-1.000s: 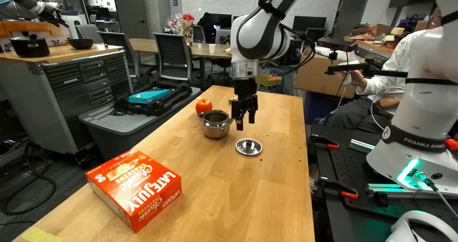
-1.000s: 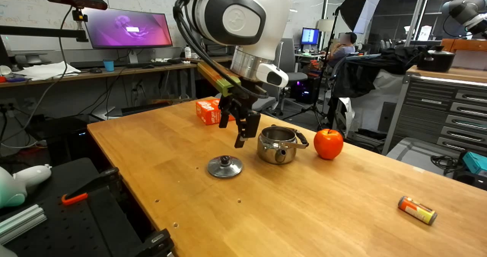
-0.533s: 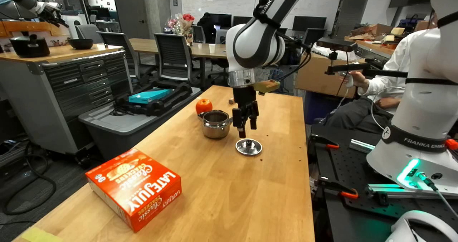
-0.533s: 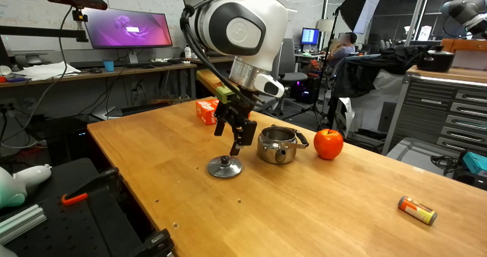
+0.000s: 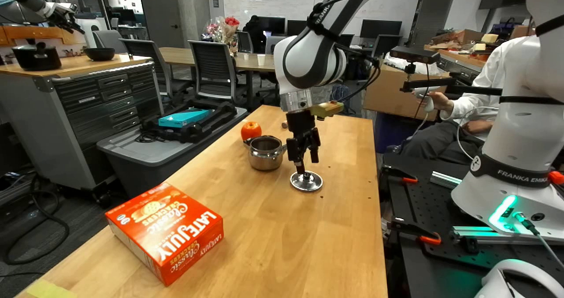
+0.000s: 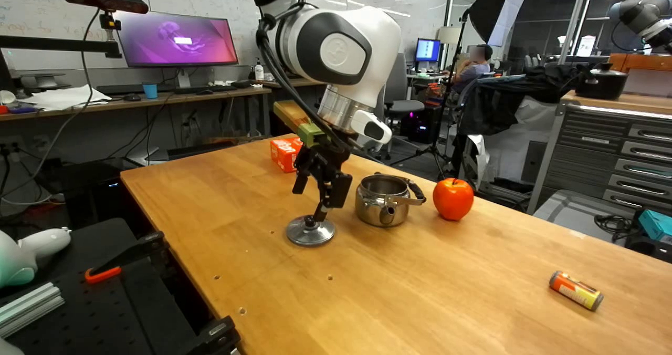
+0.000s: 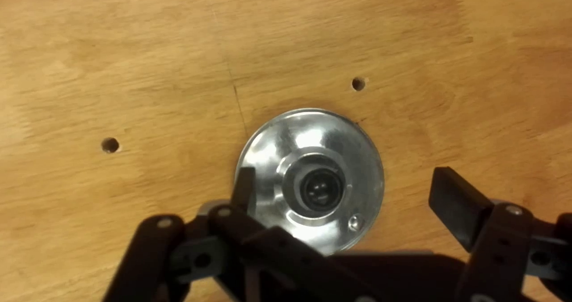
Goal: Put the silver lid on the kettle
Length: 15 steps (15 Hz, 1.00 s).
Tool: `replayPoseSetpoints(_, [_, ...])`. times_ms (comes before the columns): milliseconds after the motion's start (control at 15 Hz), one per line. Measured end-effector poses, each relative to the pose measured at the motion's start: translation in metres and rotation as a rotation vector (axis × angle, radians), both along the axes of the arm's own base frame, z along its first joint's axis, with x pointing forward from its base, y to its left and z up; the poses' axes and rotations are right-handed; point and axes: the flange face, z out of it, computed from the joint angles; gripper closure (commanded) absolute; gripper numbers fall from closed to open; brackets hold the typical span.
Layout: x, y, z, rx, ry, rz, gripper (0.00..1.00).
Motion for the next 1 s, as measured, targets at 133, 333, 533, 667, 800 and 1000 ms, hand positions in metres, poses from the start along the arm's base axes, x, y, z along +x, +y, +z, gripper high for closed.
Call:
replayPoseSetpoints(133, [0.002, -0.001, -0.003, 0.001, 0.009, -0.003, 0.0])
replayPoseSetpoints(333, [0.006, -0.004, -0.007, 0.0, 0.012, -0.011, 0.0])
replayPoseSetpoints(533, [0.009, -0.006, -0.011, -0.001, 0.015, -0.018, 0.0])
replayPoseSetpoints(667, [0.011, -0.008, -0.015, -0.002, 0.018, -0.023, 0.0])
replayPoseSetpoints(800, [0.013, -0.008, -0.019, -0.003, 0.023, -0.027, 0.0])
replayPoseSetpoints(1000, [0.015, -0.008, -0.024, -0.005, 0.031, -0.032, 0.34])
